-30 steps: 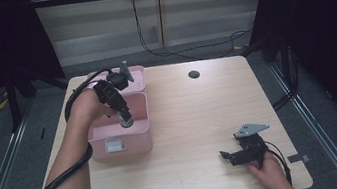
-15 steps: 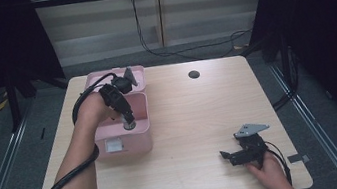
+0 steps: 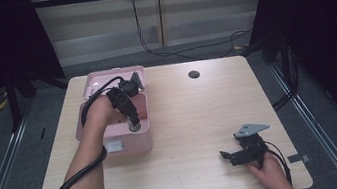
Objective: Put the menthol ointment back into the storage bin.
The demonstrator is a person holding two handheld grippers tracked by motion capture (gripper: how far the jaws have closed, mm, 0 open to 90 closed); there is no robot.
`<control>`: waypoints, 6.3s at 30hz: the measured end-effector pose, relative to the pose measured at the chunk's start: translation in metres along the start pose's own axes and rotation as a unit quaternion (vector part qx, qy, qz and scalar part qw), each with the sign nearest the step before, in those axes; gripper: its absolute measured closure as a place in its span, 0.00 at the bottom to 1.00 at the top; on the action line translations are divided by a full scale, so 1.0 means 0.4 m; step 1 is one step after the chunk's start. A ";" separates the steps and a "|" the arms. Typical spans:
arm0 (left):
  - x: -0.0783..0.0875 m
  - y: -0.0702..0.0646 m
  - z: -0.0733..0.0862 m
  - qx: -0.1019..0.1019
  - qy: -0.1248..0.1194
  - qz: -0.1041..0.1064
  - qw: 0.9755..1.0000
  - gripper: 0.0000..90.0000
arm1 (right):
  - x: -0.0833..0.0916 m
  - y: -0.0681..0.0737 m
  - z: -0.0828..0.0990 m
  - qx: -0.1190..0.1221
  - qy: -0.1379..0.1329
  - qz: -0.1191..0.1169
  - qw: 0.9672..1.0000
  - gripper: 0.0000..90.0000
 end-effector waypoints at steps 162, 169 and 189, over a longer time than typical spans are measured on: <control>0.032 -0.014 0.053 0.035 -0.056 -0.035 0.997 0.22 | 0.000 0.000 0.000 -0.001 0.000 0.000 1.000 0.13; 0.049 -0.018 0.091 0.033 -0.061 -0.036 0.997 0.22 | 0.000 0.000 0.000 -0.001 0.000 0.000 1.000 0.13; 0.083 -0.032 0.202 0.038 -0.079 -0.041 0.995 0.22 | 0.000 0.000 0.000 0.001 0.000 0.000 1.000 0.13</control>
Point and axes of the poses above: each handheld gripper's, and its own axes: x roughly backward along the jaws, z roughly out of its underside, y roughly to its left, the point moved 1 cm from there along -x, roughly forward along the jaws, and after that the axes turned 10 degrees about y, right-handed, at the moved point
